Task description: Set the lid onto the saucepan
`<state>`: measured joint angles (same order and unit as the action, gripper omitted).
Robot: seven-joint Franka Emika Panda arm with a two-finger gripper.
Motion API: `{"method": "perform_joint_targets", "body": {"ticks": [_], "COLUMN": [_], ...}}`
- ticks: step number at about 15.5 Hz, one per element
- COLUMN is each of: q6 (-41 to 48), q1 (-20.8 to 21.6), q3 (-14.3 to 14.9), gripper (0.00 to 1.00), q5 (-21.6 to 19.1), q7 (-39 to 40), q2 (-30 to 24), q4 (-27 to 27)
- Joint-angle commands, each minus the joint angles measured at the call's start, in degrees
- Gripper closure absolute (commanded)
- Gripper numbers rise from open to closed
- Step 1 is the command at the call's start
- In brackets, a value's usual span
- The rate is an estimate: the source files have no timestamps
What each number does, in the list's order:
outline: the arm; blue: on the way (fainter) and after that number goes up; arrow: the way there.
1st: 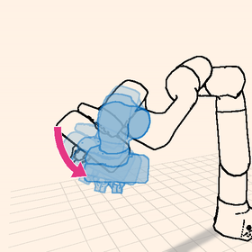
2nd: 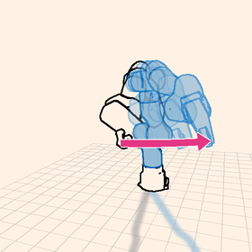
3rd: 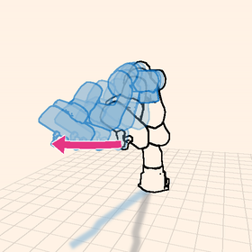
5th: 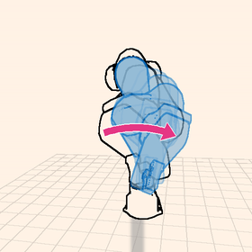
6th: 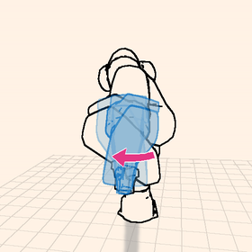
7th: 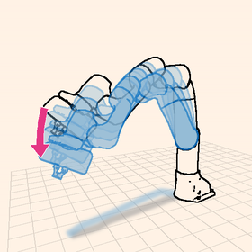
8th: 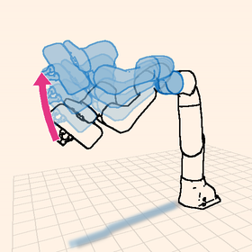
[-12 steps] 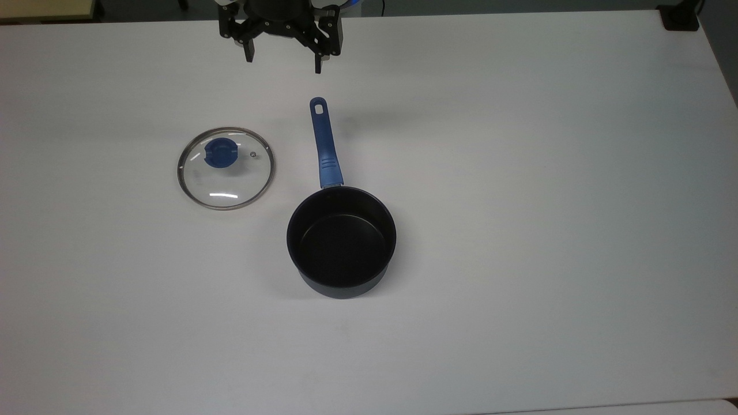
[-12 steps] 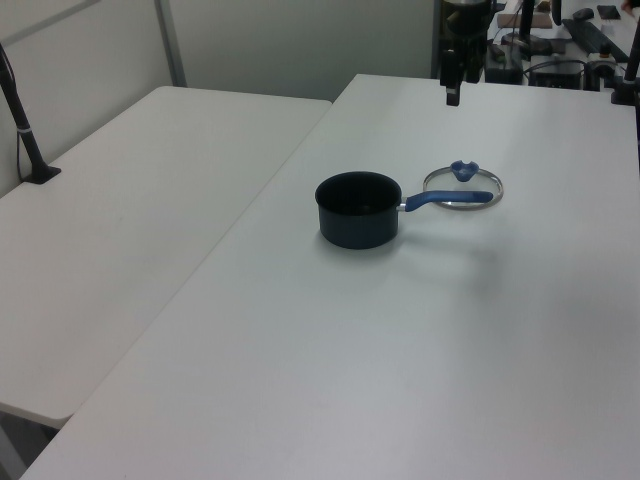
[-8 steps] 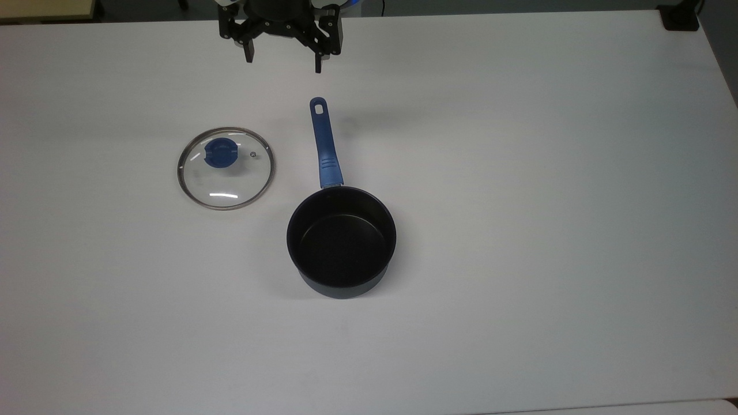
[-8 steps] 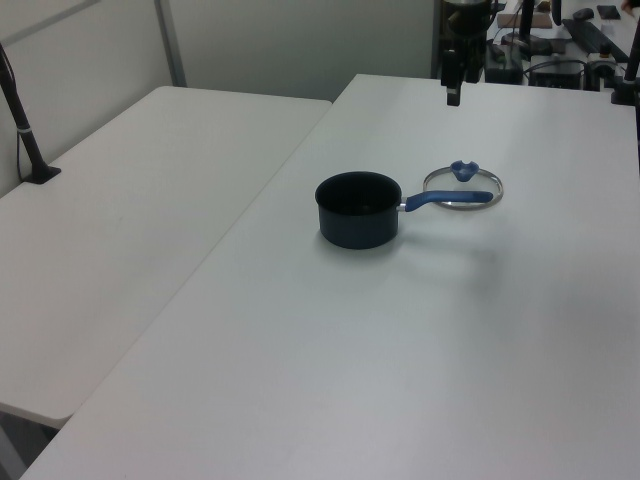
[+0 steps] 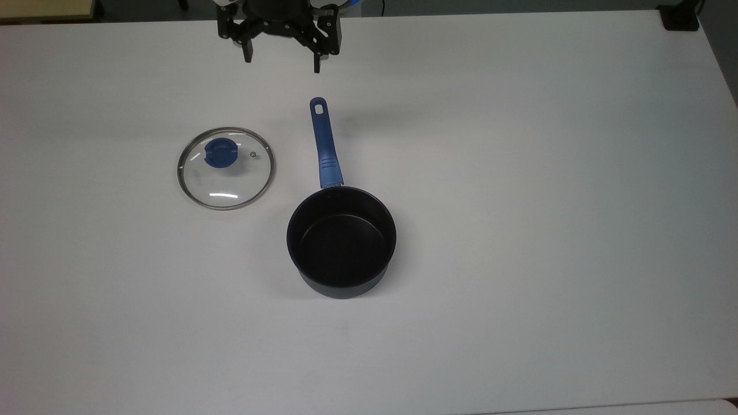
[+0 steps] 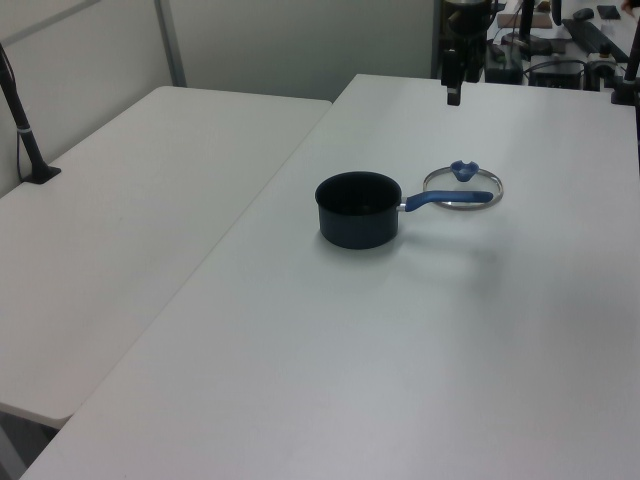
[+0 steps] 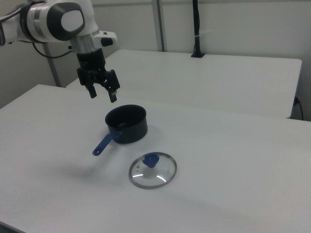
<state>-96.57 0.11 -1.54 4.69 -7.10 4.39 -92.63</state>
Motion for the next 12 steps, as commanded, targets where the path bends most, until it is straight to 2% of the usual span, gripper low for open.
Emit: {"method": "perform_joint_targets", "body": {"ticks": [1,12], "q6": [0.95,-0.36], "q1": [-2.47,-17.06], "q3": [0.40,0.40], "gripper": [0.00,0.00], "q5": [-0.03,0.06], "q7": [7.25,27.21], "q2": [-0.61,-0.26], "q4": [-0.36,-1.84]}}
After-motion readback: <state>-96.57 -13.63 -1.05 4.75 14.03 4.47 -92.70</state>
